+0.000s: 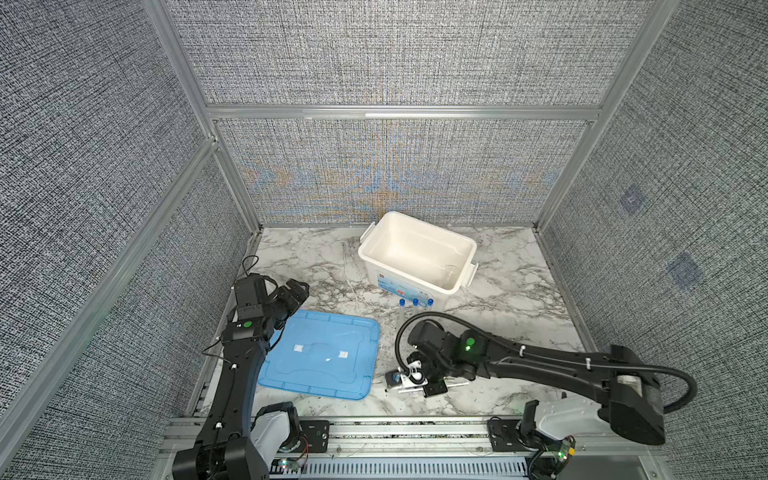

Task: Organize the chemistry lab equipment
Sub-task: 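Carry the blue tweezers above the white bin with the right gripper, then lower the blue tweezers into the white bin and open the right gripper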

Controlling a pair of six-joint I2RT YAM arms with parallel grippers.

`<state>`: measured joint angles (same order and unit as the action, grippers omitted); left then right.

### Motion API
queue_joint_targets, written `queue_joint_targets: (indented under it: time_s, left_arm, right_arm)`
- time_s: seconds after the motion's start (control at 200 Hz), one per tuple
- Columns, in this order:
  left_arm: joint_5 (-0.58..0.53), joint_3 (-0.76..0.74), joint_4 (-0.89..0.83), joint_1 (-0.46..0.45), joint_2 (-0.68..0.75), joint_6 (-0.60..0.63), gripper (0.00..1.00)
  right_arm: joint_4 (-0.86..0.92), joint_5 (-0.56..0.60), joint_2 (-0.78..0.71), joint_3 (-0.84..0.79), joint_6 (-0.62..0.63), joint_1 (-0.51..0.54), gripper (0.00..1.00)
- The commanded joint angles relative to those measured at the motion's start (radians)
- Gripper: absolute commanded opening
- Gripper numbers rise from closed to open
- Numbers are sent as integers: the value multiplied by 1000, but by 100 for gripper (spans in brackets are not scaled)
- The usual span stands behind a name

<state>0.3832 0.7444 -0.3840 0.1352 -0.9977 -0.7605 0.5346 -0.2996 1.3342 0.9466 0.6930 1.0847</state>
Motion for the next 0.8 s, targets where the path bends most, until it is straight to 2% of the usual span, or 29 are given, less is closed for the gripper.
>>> queue_joint_targets:
  time_s: [0.0, 0.15, 0.225, 0.365, 0.45, 0.56, 0.795]
  left_arm:
    - [19, 20, -3, 1, 18, 7, 93]
    - [37, 8, 7, -1, 27, 10, 93]
    - [38, 10, 3, -10, 22, 12, 93]
    - [17, 11, 5, -56, 20, 5, 92]
    - [1, 26, 2, -94, 11, 9, 91]
    - [-31, 49, -41, -122, -2, 29, 91]
    - [-41, 47, -79, -124, -1, 41, 91]
  right_arm:
    - [-61, -38, -58, 87, -78, -71, 0]
    - [-110, -53, -71, 231, -169, -247, 0]
    - [-142, -24, -49, 281, -203, -343, 0]
    - [-158, -67, 49, 376, -216, -550, 0]
    - [-152, -111, 152, 452, -222, -639, 0]
    - [-111, -85, 302, 566, -168, -679, 0]
    - [116, 70, 635, 881, -98, -692, 0]
